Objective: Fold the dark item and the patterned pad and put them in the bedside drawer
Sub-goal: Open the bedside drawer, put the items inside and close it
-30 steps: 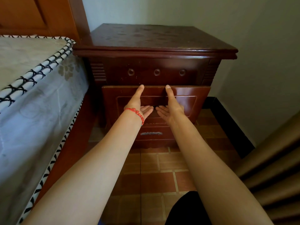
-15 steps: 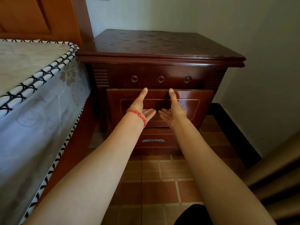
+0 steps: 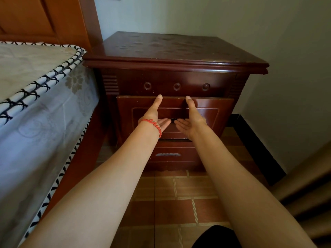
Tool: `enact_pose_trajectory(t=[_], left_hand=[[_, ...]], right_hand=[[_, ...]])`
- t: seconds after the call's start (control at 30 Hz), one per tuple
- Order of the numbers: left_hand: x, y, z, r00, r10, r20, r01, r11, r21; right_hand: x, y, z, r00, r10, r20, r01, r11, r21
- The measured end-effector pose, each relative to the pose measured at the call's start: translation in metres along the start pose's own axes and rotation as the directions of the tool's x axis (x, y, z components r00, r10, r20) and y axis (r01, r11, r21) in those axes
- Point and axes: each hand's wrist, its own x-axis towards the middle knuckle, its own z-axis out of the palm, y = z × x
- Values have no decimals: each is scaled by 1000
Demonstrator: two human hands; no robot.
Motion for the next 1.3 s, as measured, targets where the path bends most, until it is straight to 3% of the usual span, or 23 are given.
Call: enact_pose_trajectory(t=[1.0, 1.3], left_hand=[[5, 1, -2, 998, -45, 43, 45, 999, 6], [6, -1, 0, 999, -30, 32, 30, 1000, -9]], right_hand=[[0, 1, 1, 999, 41, -19, -40, 999, 30], [2, -1, -1, 998, 58, 32, -59, 998, 31]])
